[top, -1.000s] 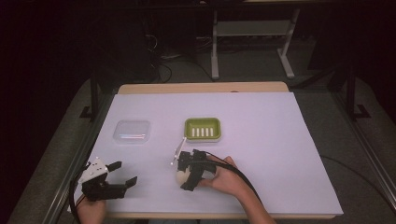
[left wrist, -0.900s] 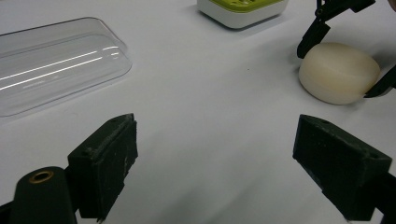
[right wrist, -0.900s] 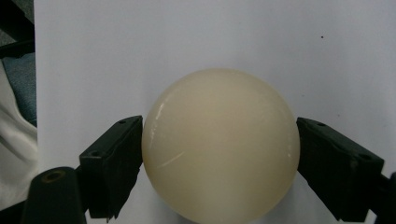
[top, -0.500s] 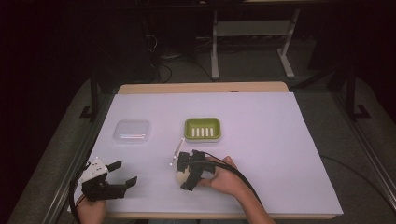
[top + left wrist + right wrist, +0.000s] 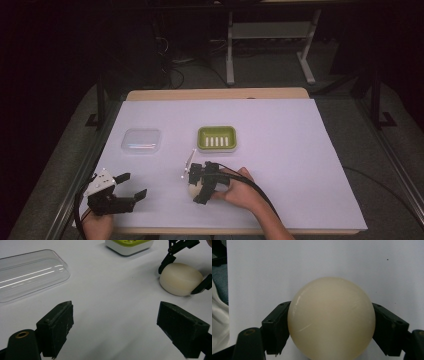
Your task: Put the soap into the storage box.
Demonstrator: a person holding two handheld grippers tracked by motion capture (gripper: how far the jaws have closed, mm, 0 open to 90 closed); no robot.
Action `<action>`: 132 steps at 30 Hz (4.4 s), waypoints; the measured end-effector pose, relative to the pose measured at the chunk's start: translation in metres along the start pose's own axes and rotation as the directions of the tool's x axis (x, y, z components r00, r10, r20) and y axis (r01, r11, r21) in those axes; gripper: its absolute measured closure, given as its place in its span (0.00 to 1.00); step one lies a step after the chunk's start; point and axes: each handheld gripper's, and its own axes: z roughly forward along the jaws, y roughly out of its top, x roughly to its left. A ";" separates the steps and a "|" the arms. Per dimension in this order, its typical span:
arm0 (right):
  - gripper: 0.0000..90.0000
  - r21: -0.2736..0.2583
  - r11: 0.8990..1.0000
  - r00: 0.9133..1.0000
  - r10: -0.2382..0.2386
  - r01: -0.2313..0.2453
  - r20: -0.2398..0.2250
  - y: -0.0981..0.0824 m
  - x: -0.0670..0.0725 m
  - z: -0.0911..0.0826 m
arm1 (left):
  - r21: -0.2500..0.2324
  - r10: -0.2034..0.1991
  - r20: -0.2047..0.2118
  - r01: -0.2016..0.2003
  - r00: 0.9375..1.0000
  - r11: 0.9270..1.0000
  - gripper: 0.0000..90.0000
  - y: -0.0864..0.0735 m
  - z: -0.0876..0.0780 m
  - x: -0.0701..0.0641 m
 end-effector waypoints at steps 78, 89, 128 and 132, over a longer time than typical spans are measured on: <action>0.26 -0.065 0.992 0.992 0.110 -0.106 0.062 0.026 -0.092 -0.080 | -0.004 -0.009 0.004 0.009 1.000 1.000 0.14 0.000 0.001 -0.001; 0.26 -0.099 0.984 0.986 0.153 -0.147 0.058 0.021 -0.108 -0.085 | -0.004 -0.004 0.004 0.004 1.000 1.000 0.14 0.000 0.001 -0.001; 0.26 -0.055 0.965 0.961 0.261 -0.257 0.092 0.009 -0.151 -0.067 | -0.004 -0.006 0.008 0.006 1.000 1.000 0.14 0.000 0.003 -0.001; 0.26 -0.058 0.962 0.958 0.273 -0.268 0.090 0.008 -0.153 -0.067 | -0.003 -0.008 0.007 0.008 1.000 1.000 0.14 0.000 0.002 -0.001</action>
